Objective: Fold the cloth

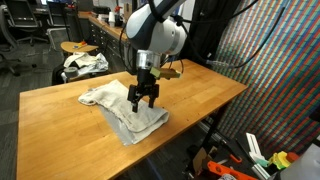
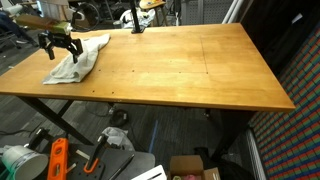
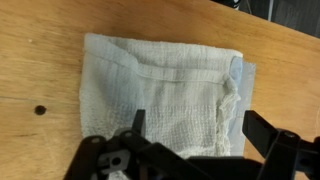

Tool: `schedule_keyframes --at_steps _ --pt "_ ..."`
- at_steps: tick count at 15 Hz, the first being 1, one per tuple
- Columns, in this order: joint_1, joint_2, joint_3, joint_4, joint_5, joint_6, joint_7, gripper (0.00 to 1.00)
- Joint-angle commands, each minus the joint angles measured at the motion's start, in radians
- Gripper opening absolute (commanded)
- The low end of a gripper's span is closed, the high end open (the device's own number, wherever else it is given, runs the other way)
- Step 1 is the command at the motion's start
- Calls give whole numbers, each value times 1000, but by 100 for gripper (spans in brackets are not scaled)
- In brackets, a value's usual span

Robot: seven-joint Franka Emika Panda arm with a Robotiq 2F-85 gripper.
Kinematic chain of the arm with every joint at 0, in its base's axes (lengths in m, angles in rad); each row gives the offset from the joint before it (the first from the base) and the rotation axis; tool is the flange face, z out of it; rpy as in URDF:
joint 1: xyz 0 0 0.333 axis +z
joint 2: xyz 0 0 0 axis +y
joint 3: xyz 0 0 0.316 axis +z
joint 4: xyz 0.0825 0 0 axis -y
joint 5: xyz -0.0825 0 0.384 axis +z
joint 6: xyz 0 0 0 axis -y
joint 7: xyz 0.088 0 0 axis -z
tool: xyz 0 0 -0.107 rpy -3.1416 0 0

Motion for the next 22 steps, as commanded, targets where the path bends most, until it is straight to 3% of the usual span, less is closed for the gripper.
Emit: schedule_keyframes --at_steps 1,2,3,9,12,15,22 --pt "30 -133 22 -188 8 192 -2 100" --pt "43 -138 20 -198 -35 179 49 100" --pt "23 -71 16 -127 -8 137 6 100" --pt "42 -106 17 -178 -22 162 29 100" --pt "25 -164 -18 -216 -15 242 138 100" --pt "45 -185 -37 -246 -113 324 253 100" --pt "115 -225 -15 -296 -477 321 594 100"
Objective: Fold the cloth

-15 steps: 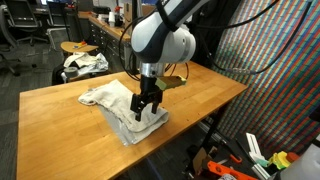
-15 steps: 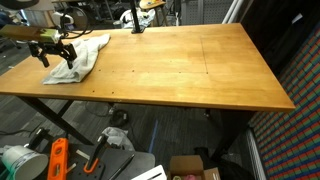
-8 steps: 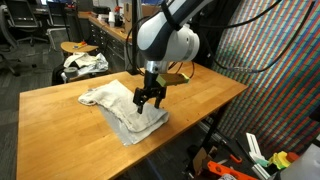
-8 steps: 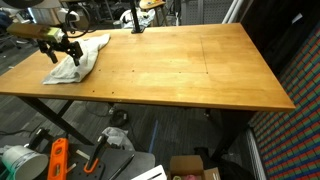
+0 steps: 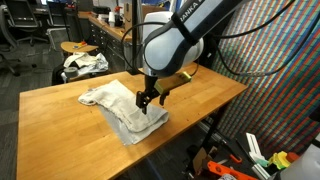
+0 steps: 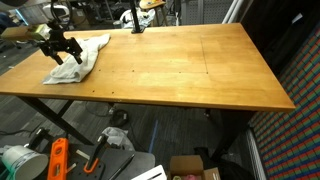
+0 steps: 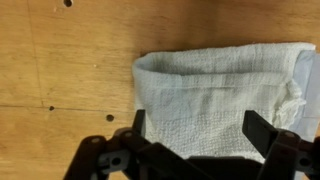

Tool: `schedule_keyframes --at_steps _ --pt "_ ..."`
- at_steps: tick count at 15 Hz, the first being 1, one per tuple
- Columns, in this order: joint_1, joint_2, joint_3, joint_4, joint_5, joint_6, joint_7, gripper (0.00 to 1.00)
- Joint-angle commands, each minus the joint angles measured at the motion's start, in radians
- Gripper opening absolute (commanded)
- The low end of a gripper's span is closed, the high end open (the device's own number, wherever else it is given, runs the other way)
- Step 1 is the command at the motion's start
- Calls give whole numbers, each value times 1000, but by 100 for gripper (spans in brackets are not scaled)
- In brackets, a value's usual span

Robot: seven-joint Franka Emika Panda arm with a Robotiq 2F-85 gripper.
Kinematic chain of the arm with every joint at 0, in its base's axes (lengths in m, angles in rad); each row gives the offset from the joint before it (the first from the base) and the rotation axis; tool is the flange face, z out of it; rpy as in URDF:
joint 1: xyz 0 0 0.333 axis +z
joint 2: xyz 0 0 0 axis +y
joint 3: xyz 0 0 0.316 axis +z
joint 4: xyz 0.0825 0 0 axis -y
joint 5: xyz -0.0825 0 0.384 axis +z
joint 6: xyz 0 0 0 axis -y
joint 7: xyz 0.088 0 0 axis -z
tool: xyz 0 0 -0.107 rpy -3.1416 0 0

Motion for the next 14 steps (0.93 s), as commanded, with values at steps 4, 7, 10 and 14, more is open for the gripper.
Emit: schedule_keyframes --at_steps 4,7,10,14 --pt "69 -63 51 -14 -83 -13 186 100" --pt "87 -48 77 5 -53 -20 190 100" --pt "100 -27 89 10 -79 1 234 100" --pt "116 2 95 0 -105 72 287 100"
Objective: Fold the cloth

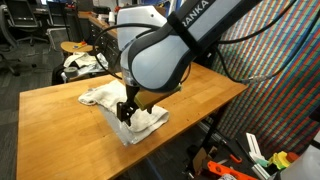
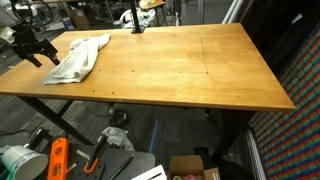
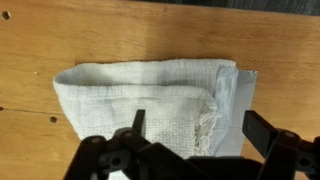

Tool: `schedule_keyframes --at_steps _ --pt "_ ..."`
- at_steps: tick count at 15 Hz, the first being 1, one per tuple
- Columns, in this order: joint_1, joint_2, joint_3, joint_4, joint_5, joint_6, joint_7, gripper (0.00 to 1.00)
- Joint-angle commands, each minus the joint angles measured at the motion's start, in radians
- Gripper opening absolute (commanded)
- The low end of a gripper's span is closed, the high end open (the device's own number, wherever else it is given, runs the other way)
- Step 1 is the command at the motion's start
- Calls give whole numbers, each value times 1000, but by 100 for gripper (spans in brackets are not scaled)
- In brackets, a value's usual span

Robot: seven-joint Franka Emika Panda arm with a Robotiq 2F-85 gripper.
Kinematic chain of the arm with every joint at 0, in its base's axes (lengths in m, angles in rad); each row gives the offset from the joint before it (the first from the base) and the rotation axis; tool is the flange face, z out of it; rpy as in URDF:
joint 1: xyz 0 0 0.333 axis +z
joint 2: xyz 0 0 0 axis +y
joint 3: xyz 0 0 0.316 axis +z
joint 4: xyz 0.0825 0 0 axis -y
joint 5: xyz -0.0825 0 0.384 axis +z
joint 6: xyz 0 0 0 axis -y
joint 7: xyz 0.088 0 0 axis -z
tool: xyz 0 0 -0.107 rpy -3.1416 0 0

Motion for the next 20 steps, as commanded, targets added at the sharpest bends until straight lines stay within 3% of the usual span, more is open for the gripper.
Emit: schedule_keyframes --at_steps 1,7,9,16,20 --pt "20 29 2 4 -32 82 70 100" --pt "49 107 -14 25 -52 125 101 100" --pt "54 125 -18 28 -45 124 91 74" --pt "68 149 -43 24 -49 196 111 19" --pt "71 145 -66 21 -48 217 116 10"
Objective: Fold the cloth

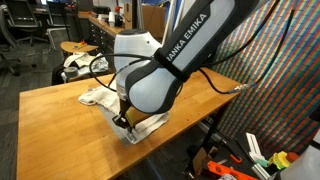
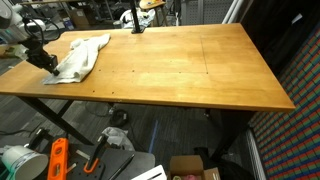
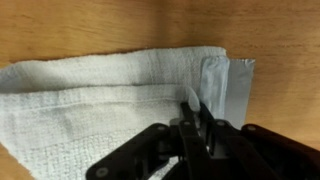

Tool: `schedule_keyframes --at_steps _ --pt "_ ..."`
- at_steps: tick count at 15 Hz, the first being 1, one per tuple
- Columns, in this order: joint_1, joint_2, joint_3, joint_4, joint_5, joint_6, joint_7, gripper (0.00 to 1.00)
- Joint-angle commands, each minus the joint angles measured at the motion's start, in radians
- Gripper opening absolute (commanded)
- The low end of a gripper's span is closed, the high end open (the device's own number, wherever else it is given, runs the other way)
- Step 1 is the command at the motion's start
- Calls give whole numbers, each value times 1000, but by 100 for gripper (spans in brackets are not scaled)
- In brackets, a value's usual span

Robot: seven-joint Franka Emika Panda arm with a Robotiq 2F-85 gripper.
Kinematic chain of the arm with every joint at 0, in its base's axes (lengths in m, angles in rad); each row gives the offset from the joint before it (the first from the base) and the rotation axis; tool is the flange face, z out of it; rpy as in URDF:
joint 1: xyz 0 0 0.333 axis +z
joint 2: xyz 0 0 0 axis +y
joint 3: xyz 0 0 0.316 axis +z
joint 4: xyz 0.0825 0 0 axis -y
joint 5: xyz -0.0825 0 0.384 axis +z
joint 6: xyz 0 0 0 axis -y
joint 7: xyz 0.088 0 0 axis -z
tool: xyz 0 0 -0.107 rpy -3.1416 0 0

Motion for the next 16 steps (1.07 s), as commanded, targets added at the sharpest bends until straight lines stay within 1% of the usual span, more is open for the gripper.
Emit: schedule_keyframes --at_steps 1,6,7,8,10,13,14,15,16 --pt "25 -10 -27 -1 -9 16 15 11" --pt "53 -79 -20 -51 -38 21 37 16" --pt "59 -92 -15 -61 -44 24 41 15" --pt "65 -105 -9 -72 -47 31 43 16" --pt "75 -127 7 -85 -47 33 53 15" --pt "83 -134 30 -85 -47 34 72 14" --pt "84 -131 35 -84 -53 39 85 15" --pt "86 -131 36 -85 -69 57 111 40" --pt "88 -129 34 -85 -90 73 138 40"
